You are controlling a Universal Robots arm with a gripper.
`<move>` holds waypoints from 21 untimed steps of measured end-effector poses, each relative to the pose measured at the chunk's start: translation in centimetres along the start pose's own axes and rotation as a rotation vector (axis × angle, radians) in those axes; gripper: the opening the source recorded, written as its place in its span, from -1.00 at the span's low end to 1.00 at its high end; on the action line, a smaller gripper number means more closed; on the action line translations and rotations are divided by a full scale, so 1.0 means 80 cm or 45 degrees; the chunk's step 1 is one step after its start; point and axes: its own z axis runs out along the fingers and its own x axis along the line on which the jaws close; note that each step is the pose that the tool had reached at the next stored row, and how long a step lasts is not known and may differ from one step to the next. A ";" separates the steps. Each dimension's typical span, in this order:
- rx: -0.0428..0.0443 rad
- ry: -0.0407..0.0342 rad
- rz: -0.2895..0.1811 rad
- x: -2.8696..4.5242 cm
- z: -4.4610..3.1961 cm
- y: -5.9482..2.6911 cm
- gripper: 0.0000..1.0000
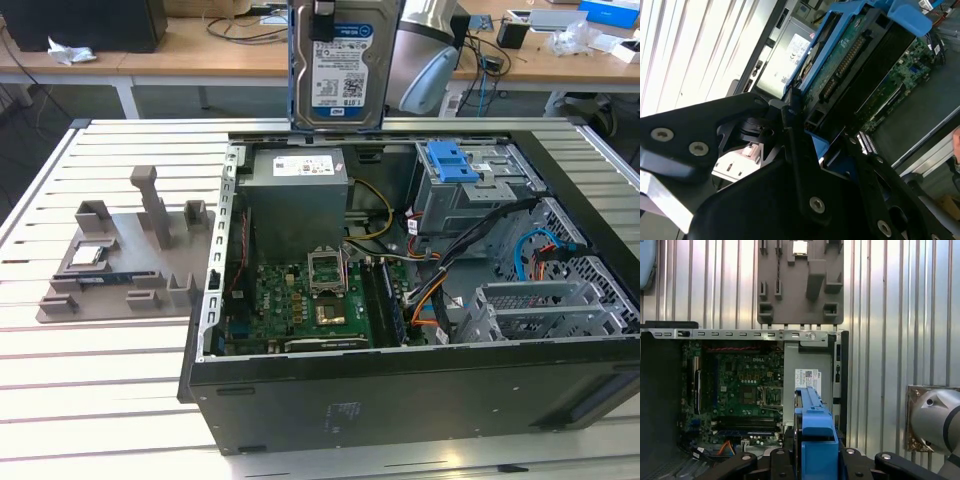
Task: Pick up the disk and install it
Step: 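Pick up the disk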
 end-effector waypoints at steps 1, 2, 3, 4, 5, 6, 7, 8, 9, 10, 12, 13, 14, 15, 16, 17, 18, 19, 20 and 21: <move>0.000 0.0001 0.000 0.0011 0.0003 -0.001 -0.26; 0.000 0.0001 0.000 0.0022 0.0005 -0.002 -0.26; 0.000 0.0003 0.000 0.0032 0.0007 -0.002 -0.26; 0.000 0.0002 0.000 0.0042 0.0009 -0.003 -0.26; 0.000 0.0003 0.000 0.0055 0.0013 -0.004 -0.26; 0.000 0.0003 0.000 0.0064 0.0015 -0.005 -0.26; 0.000 0.0003 0.000 0.0073 0.0017 -0.006 -0.26; 0.000 0.0003 0.000 0.0081 0.0019 -0.007 -0.26; 0.000 0.0003 0.000 0.0094 0.0024 -0.008 -0.26; 0.000 0.0004 0.000 0.0102 0.0025 -0.009 -0.26; 0.000 0.0004 0.000 0.0130 0.0034 -0.012 -0.26; 0.000 0.0004 0.000 0.0139 0.0037 -0.013 -0.26; 0.000 0.0004 0.000 0.0156 0.0042 -0.015 -0.26; 0.000 0.0004 0.000 0.0175 0.0047 -0.017 -0.26; 0.000 0.0004 0.000 0.0185 0.0050 -0.018 -0.26; 0.000 0.0004 0.000 0.0193 0.0053 -0.019 -0.26; 0.000 0.0004 0.000 0.0204 0.0055 -0.020 -0.26; 0.000 0.0005 0.000 0.0214 0.0058 -0.021 -0.26; 0.000 0.0004 0.000 0.0223 0.0061 -0.022 -0.26; 0.000 0.0004 0.000 0.0233 0.0064 -0.023 -0.26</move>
